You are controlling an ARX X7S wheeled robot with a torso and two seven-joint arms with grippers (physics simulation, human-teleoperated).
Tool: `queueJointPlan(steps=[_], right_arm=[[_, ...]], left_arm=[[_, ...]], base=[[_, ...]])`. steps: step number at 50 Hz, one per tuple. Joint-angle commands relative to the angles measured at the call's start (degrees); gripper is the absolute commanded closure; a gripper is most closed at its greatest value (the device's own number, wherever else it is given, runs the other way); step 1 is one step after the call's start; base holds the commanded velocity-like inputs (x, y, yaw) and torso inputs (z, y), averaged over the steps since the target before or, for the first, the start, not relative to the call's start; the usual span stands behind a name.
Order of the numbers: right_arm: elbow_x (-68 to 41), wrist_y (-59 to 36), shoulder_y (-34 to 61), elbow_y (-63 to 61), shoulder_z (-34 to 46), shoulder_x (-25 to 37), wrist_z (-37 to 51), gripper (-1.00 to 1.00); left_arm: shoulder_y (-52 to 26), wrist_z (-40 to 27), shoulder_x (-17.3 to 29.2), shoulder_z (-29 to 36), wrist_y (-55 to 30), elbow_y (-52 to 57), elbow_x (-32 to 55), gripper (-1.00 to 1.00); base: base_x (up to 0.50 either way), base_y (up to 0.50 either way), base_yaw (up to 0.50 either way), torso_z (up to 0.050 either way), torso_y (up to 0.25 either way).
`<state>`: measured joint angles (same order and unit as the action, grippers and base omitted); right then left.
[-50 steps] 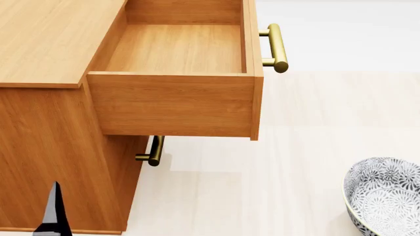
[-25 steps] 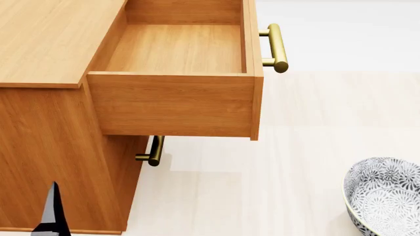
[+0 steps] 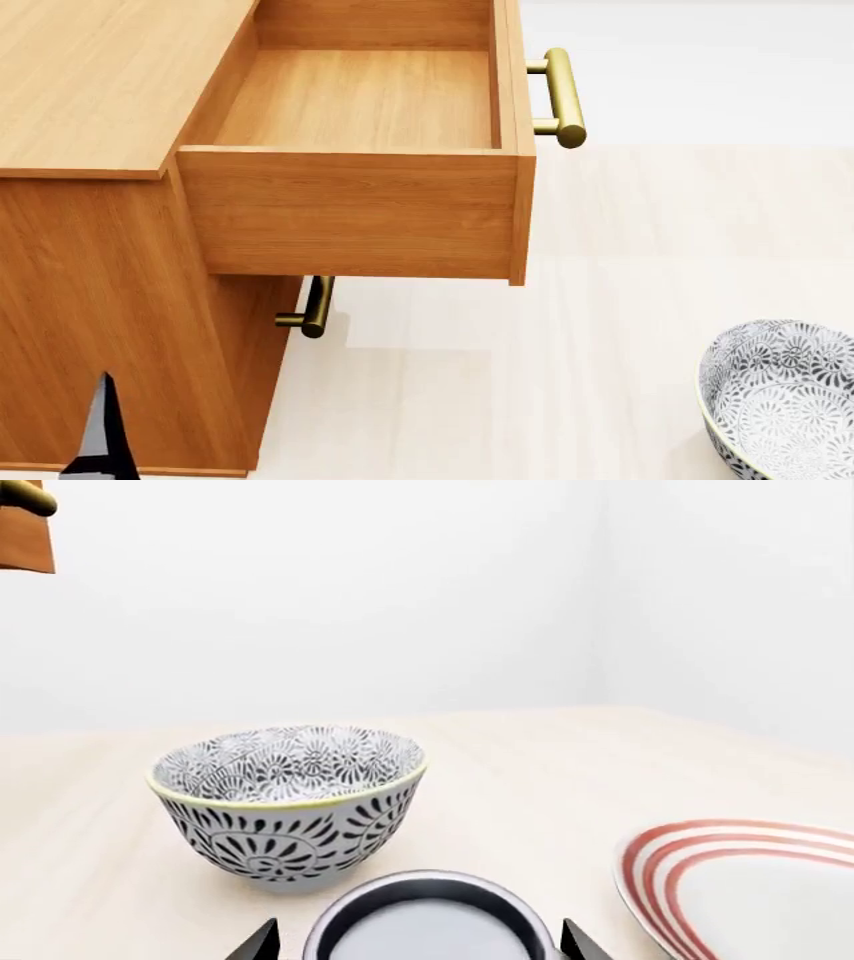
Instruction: Put the ketchup in the top drawer of the cabinet.
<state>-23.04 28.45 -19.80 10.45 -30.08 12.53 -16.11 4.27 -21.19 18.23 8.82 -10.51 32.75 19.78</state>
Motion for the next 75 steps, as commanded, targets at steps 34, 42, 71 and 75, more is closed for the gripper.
queueJointPlan(steps=[34, 42, 71, 75], right_arm=[[0.8, -0.1, 1.0, 1.5, 1.3, -0.2, 1.1, 1.0], [0.7, -10.7, -2.9, -14.2, 0.6, 1.7, 7.9, 1.0], [-25.3, -54.8, 2.2, -62.4, -13.1, 27.5, 36.8, 1.0], [-29.7, -57.5, 6.1, -63.4, -13.2, 32.7, 40.0, 1.0]], left_arm=[[0.0, -0.6, 0.6, 0.2, 1.0, -1.3, 0.7, -1.0], [-0.1, -0.6, 0.6, 0.8, 0.9, -1.4, 0.7, -1.0], [0.1, -0.5, 1.2, 1.1, 1.3, -1.2, 1.6, -1.0], [-0.1, -0.6, 1.3, 1.2, 1.1, -1.2, 1.6, -1.0]], base=[[0.0, 0.0, 0.0, 0.0, 0.0], [0.0, 0.0, 0.0, 0.0, 0.0], [0.0, 0.0, 0.0, 0.0, 0.0], [0.0, 0.0, 0.0, 0.0, 0.0]])
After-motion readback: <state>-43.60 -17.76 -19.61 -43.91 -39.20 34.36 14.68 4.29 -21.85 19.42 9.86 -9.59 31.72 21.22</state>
